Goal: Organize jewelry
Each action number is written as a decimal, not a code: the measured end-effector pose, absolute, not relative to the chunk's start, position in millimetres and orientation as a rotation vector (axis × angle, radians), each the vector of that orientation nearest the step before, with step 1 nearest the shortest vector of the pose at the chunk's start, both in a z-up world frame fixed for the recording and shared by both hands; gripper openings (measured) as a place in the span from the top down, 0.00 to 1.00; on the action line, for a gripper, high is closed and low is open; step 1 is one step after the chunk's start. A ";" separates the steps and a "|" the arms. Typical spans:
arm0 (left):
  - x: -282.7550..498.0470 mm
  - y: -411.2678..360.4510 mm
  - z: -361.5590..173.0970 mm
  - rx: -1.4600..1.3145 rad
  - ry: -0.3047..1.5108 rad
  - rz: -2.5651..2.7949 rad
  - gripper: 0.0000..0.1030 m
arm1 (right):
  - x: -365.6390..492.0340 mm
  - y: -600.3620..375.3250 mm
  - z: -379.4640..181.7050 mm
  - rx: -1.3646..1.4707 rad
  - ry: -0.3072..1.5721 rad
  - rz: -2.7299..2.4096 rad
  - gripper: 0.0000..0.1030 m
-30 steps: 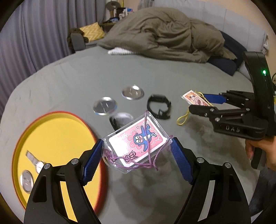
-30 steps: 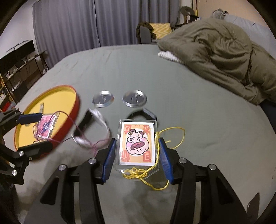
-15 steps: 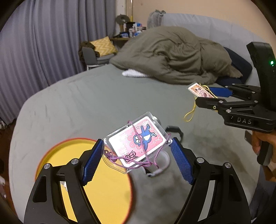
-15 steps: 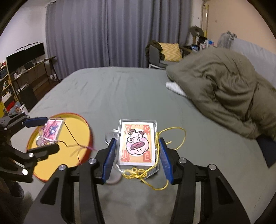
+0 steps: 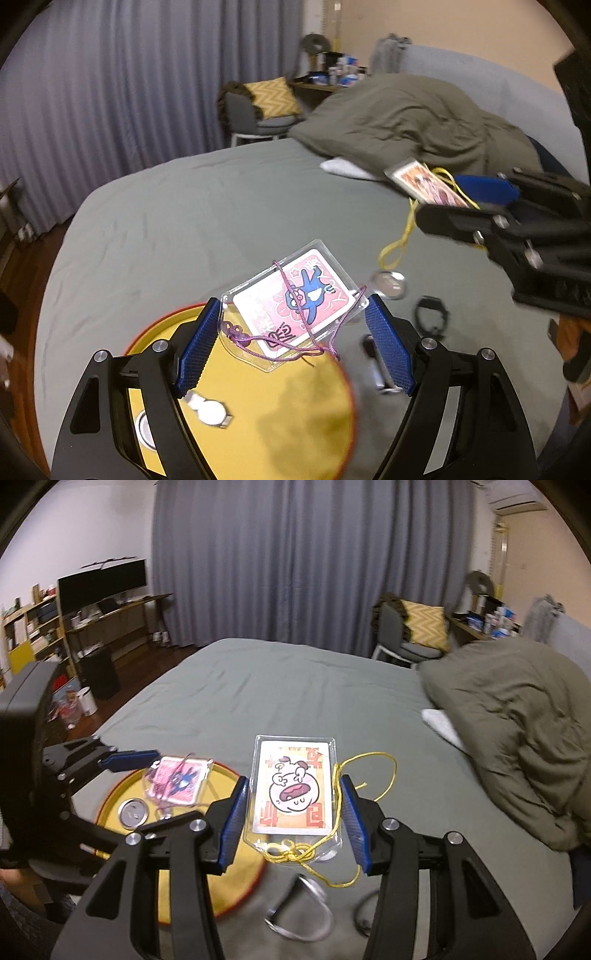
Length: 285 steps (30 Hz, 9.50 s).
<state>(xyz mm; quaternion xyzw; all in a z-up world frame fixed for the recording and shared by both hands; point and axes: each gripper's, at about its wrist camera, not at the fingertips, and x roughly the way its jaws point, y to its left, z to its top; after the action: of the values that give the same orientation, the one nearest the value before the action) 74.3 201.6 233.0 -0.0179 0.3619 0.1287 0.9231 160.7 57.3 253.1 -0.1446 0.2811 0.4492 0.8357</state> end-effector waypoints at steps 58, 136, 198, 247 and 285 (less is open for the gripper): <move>123.8 367.3 61.5 -0.200 1.094 0.521 0.07 | 118.4 209.4 59.8 -0.557 0.908 1.102 0.29; 189.4 94.6 37.1 0.079 1.151 0.079 0.05 | 261.4 -60.1 28.4 -0.100 1.134 0.520 0.08; 167.5 112.2 64.8 -0.023 1.049 0.055 0.93 | 249.9 -57.6 63.0 -0.130 0.969 0.626 0.89; 14.7 262.7 136.6 -0.131 0.912 0.322 0.93 | 134.5 104.6 164.3 -0.191 0.712 1.100 0.89; -30.3 312.3 67.2 -0.198 1.025 0.451 0.93 | 140.0 234.6 77.1 -0.364 0.887 1.099 0.89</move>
<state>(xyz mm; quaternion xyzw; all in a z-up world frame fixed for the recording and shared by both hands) -30.3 312.3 67.2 -0.0938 0.4855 0.2133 0.8426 140.0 234.6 77.1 -0.1665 0.4053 0.5020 0.7456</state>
